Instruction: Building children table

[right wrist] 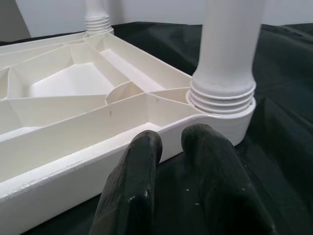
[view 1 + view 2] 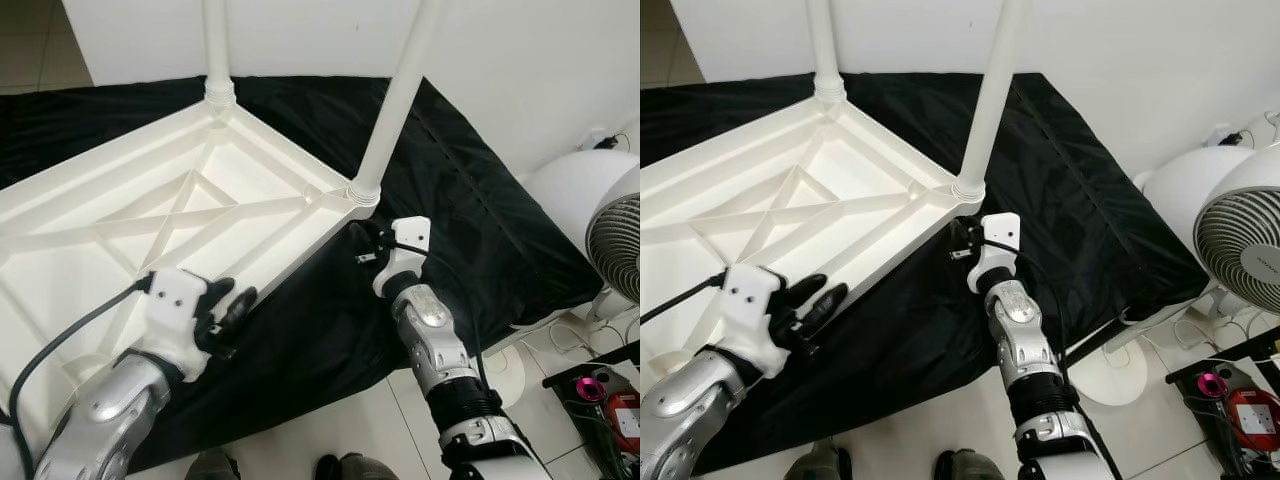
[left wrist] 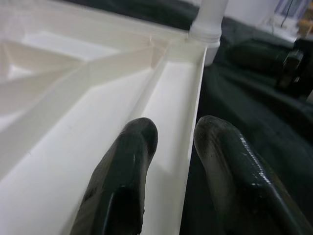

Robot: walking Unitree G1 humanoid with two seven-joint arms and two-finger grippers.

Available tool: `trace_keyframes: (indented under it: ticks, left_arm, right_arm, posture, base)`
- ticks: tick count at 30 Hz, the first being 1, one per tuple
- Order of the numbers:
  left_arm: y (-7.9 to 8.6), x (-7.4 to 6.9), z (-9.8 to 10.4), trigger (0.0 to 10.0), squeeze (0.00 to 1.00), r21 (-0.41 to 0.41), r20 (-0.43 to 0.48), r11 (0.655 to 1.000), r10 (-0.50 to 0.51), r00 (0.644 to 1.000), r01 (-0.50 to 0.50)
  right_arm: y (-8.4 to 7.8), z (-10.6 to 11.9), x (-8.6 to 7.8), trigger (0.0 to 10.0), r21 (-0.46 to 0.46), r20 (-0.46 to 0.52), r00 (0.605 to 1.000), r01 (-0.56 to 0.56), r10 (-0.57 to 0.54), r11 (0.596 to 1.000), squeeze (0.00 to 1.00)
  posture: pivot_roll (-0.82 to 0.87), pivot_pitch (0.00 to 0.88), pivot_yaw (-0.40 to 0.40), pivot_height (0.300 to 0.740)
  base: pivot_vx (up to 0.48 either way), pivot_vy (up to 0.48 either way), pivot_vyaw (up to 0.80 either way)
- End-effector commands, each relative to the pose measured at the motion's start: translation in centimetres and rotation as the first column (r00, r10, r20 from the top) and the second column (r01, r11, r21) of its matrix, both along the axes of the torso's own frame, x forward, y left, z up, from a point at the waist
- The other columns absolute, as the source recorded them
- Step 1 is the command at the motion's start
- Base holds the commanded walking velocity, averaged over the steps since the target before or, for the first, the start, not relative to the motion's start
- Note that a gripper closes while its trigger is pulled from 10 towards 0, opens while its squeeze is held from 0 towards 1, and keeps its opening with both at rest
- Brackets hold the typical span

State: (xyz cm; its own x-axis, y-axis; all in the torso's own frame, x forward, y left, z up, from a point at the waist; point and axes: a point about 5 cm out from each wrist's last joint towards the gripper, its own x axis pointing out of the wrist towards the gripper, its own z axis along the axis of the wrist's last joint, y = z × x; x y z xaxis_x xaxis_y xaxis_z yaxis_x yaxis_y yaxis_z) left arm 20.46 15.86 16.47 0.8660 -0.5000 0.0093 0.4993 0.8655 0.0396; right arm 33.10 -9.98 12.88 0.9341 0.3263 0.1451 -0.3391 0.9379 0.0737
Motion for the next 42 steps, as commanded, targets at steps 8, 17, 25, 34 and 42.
trace_keyframes:
  ticks: [8, 17, 25, 34, 42]
  left_arm:
    - [-0.2, -2.1, -2.4, 10.0, 0.0, 0.134, -0.141, 0.974, -0.165, 0.976, 0.184]
    - [1.2, -1.3, -2.7, 10.0, 0.0, 0.194, -0.197, 0.97, -0.108, 0.974, 0.147]
    - [2.4, 1.2, -2.8, 10.0, 0.0, 0.314, -0.111, 0.949, 0.025, 0.993, 0.011]
    - [2.6, 3.2, -2.6, 10.0, 0.0, 0.341, -0.067, 0.94, 0.039, 0.997, -0.014]
    - [2.9, 6.6, -1.8, 10.0, 0.0, 0.348, -0.023, 0.936, -0.045, 0.999, 0.051]
  right_arm:
    - [1.0, 0.1, 0.4, 10.0, -0.003, 0.003, 0.999, -0.039, 0.039, 0.999, 0.0]
    - [0.6, 0.0, 0.3, 10.0, -0.005, 0.005, 1.0, -0.027, 0.027, 1.0, 0.0]
    - [0.6, -0.2, 0.2, 10.0, 0.001, 0.008, 1.0, -0.013, 0.013, 1.0, 0.0]
    - [0.6, -0.1, 0.2, 10.0, 0.004, 0.011, 1.0, -0.011, 0.011, 1.0, 0.0]
    - [0.4, 0.1, 0.4, 10.0, -0.003, 0.019, 1.0, -0.009, 0.009, 1.0, 0.0]
  posture:
    - [0.15, 0.11, -0.128, 0.74]
    - [0.15, 0.112, -0.116, 0.74]
    - [0.13, 0.114, -0.106, 0.74]
    - [0.13, 0.11, -0.106, 0.74]
    - [0.11, 0.102, -0.106, 0.74]
  base:
    - [0.0, 0.0, 0.0]
    - [0.0, 0.0, 0.0]
    - [0.0, 0.0, 0.0]
    - [0.0, 0.0, 0.0]
    - [0.0, 0.0, 0.0]
